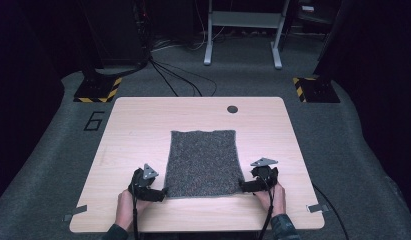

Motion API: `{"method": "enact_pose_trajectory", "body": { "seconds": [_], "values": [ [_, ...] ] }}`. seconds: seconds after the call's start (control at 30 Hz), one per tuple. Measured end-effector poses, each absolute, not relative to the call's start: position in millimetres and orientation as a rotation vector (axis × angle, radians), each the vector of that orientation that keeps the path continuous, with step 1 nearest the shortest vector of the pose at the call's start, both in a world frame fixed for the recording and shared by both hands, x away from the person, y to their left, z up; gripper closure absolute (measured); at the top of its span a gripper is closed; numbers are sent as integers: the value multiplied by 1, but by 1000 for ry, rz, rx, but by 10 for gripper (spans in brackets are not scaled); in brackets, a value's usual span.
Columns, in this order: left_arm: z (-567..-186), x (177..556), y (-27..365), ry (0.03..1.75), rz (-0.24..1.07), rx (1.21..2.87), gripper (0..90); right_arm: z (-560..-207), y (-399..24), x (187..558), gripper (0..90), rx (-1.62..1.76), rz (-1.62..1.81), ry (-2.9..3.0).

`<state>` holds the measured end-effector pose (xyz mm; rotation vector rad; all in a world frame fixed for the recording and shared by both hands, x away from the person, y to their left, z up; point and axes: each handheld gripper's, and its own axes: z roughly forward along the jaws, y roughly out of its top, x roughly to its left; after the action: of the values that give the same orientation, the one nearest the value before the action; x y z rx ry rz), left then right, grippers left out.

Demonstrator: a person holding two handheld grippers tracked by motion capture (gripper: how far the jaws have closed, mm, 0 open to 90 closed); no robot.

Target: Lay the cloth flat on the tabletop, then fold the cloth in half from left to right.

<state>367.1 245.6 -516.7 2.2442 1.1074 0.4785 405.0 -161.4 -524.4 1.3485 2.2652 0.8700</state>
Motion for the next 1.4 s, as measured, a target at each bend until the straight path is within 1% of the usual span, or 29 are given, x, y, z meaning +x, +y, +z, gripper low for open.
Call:
{"method": "enact_pose_trajectory", "body": {
  "seconds": [0.13, 0.27, 0.3, 0.63, 0.7, 0.73, 0.77, 0.8, 1.0, 1.1, 1.2, 1.3, 1.33, 1.37, 1.4],
  "values": [
    [-518, 364, 246, 1107, 487, 2225, 161, -526, -164, 398, 0, 1359, 888, 2242],
    [-521, 364, 251, 1114, 448, 2193, 149, -527, -168, 391, 0, 1363, 902, 2220],
    [-522, 364, 251, 1116, 458, 2187, 148, -528, -167, 390, 0, 1371, 902, 2213],
    [-522, 362, 251, 1115, 466, 2186, 145, -528, -168, 389, 0, 1365, 902, 2209],
    [-521, 364, 251, 1116, 463, 2197, 130, -528, -168, 389, 0, 1366, 904, 2210],
    [-521, 364, 251, 1116, 463, 2197, 102, -528, -168, 389, 0, 1366, 904, 2210],
    [-520, 365, 251, 1120, 477, 2204, 102, -528, -169, 390, 0, 1366, 904, 2213],
    [-517, 366, 252, 1126, 470, 2196, 80, -527, -170, 390, 0, 1367, 914, 2214],
    [-503, 379, 263, 1139, 454, 2132, 66, -517, -174, 386, 0, 1371, 977, 2200],
    [-494, 388, 267, 1144, 442, 2102, 63, -506, -167, 383, 0, 1351, 997, 2207],
    [-487, 403, 269, 1148, 439, 2079, 64, -489, -147, 379, 5, 1290, 1041, 2239],
    [-483, 417, 271, 1154, 412, 2077, 63, -480, -123, 376, 7, 1201, 1057, 2285],
    [-483, 417, 271, 1154, 412, 2077, 60, -480, -123, 376, 7, 1201, 1057, 2285],
    [-483, 427, 271, 1174, 397, 2076, 47, -476, -104, 373, 11, 1143, 1078, 2310],
    [-483, 431, 271, 1175, 390, 2074, 34, -475, -94, 371, 11, 1120, 1074, 2333]
  ]
}}
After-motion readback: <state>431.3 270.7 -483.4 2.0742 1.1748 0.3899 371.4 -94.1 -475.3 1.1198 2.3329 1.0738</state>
